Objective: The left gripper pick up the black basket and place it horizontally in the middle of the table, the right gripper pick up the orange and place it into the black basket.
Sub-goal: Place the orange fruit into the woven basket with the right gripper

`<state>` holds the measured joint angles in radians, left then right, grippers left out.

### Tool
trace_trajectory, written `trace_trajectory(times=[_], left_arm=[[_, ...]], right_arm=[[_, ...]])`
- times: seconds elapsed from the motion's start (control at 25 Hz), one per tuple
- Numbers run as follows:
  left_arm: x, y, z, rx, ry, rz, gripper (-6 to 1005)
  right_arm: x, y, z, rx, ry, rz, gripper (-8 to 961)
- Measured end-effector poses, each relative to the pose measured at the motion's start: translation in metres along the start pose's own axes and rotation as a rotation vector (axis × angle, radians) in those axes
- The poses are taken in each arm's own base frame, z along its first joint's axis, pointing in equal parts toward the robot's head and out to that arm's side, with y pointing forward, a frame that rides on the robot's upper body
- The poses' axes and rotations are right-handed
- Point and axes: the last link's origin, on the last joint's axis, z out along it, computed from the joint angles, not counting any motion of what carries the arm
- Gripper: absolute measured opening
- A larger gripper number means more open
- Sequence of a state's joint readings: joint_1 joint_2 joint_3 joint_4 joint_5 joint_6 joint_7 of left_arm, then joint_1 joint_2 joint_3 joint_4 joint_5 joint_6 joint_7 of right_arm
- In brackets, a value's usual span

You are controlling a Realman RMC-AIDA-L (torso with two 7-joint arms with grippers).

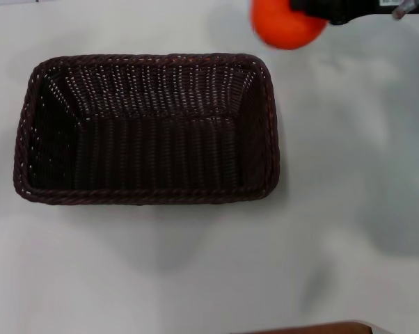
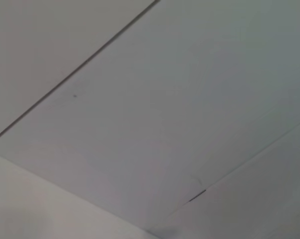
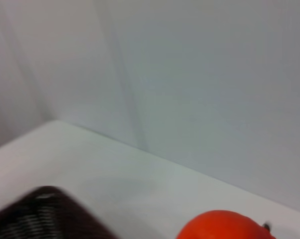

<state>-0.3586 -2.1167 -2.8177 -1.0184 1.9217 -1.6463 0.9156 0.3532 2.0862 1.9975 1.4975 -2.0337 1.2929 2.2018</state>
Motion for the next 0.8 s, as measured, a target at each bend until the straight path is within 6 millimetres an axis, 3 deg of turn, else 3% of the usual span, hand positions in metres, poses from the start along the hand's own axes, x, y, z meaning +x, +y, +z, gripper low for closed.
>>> trace_trajectory(times=[0.2, 0.4, 0.6, 0.8], left_arm=[[0.0, 0.001, -0.003, -0.025, 0.049, 0.035, 554], [-0.002, -0.001, -0.009, -0.034, 0.098, 0.053, 557], [-0.007, -0.005, -0.011, -0.036, 0.115, 0.058, 557], [-0.013, -0.009, -0.014, -0.026, 0.121, 0.065, 557]], right_arm=[[0.011, -0.046, 0.007, 0.147, -0.017, -0.161, 248], [0.007, -0.074, 0.021, 0.269, -0.061, -0.229, 224], [0.007, -0.087, 0.027, 0.329, -0.062, -0.237, 227], [0.006, -0.084, 0.028, 0.323, -0.06, -0.224, 412]])
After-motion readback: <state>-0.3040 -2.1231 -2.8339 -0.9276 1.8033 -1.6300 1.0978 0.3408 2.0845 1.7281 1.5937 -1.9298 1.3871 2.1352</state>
